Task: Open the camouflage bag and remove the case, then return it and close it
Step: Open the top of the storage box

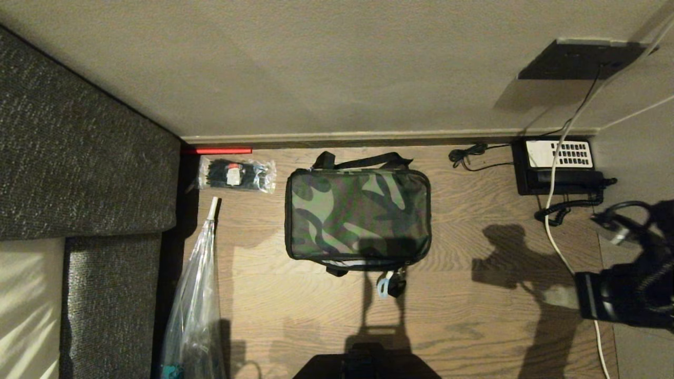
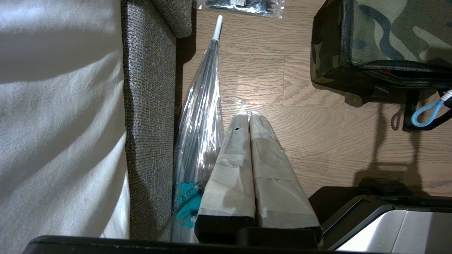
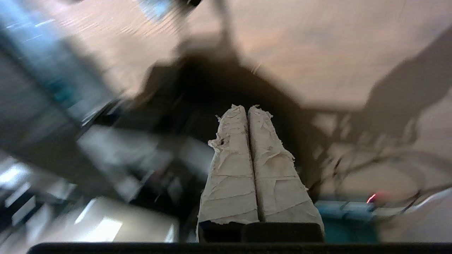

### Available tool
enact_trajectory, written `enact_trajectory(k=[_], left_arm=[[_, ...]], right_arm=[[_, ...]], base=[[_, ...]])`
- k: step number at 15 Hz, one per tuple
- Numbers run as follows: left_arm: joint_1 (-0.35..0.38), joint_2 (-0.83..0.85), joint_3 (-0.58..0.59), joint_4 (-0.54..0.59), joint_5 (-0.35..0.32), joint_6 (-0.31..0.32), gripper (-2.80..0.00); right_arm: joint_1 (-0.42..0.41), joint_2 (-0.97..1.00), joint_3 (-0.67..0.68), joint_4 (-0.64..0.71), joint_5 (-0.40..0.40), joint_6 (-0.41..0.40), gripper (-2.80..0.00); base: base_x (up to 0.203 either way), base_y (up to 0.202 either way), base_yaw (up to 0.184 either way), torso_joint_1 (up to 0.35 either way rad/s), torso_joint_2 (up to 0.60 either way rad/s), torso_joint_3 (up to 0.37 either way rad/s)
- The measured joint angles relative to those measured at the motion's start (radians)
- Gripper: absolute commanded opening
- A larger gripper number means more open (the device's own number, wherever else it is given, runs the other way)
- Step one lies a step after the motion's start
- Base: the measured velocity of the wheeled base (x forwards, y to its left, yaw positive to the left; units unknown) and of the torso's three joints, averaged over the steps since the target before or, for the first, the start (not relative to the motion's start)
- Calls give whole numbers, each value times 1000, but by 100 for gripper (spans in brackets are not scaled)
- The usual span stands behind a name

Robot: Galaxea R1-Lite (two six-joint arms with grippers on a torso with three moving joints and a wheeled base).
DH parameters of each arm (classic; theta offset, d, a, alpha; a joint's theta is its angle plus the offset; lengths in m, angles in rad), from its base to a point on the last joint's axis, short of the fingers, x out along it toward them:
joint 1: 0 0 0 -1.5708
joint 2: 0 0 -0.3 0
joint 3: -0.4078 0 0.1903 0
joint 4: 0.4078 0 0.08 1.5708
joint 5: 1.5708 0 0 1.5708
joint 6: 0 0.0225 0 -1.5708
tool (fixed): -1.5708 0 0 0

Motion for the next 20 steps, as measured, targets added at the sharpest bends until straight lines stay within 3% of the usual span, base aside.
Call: enact_trajectory(k=[4,5,8,14,17,20], left_arm=[[0,0,0,0,0,0,-280],[0,0,0,0,0,0,-280],[0,0,0,0,0,0,-280],[0,0,0,0,0,0,-280],[0,0,0,0,0,0,-280],[0,0,0,0,0,0,-280]], right_arm=[[196,409,-3,-515,-205,31,-280],[246,471,-28,-619,-238,68,0],[349,572,-61,-773,-251,195,0],[446,618,-60,-760,-250,174,0],[472,672,-80,-797,-264,255,0],[477,745,-106,-923,-288,288,0]], base=[[0,0,0,0,0,0],[0,0,0,0,0,0],[0,0,0,0,0,0],[0,0,0,0,0,0],[0,0,0,0,0,0],[0,0,0,0,0,0]])
